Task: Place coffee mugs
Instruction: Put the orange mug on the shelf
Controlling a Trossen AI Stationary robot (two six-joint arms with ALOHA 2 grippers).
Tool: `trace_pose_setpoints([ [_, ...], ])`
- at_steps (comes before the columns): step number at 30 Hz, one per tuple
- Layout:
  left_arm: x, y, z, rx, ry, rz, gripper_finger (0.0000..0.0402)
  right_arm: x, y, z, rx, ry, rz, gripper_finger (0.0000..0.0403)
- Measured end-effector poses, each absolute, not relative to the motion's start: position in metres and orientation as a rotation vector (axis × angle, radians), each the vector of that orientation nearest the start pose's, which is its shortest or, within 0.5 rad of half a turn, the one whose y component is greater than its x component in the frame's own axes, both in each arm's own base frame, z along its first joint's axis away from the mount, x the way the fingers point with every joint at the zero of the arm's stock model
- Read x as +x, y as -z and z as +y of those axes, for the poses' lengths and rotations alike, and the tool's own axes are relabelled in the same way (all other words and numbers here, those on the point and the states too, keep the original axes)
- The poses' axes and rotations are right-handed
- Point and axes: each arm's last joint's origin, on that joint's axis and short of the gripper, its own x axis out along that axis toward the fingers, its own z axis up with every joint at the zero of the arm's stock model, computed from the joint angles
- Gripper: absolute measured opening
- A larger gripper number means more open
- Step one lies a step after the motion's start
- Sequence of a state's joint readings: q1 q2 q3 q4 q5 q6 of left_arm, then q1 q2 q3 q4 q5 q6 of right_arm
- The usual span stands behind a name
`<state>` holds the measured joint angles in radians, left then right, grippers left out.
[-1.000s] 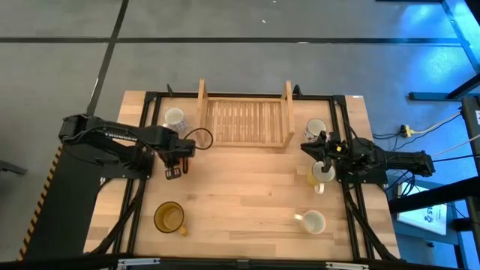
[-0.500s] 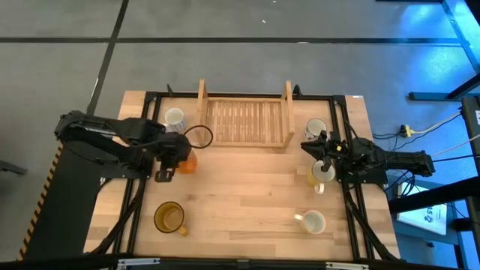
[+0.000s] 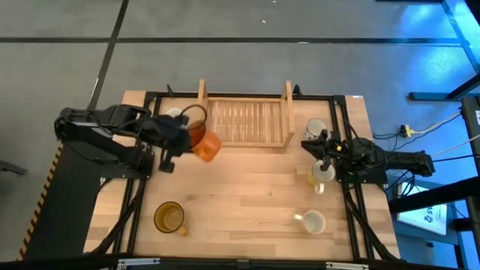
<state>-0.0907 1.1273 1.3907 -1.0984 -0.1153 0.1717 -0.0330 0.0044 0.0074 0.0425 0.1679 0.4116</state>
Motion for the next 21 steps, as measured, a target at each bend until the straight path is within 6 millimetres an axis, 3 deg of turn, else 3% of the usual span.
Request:
trace_pose_setpoints([
  [8, 0.223, -0.381, 0.031, 0.294, -0.108, 0.866, 0.0017, 0.097, -0.170, -0.008, 0.363, 0.201, -0.088, 0.0056],
  [21, 0.268, -0.339, 0.121, 0.433, -0.020, 1.057, 0.0018, 0.096, -0.171, -0.010, 0.364, 0.246, -0.100, 0.0056],
])
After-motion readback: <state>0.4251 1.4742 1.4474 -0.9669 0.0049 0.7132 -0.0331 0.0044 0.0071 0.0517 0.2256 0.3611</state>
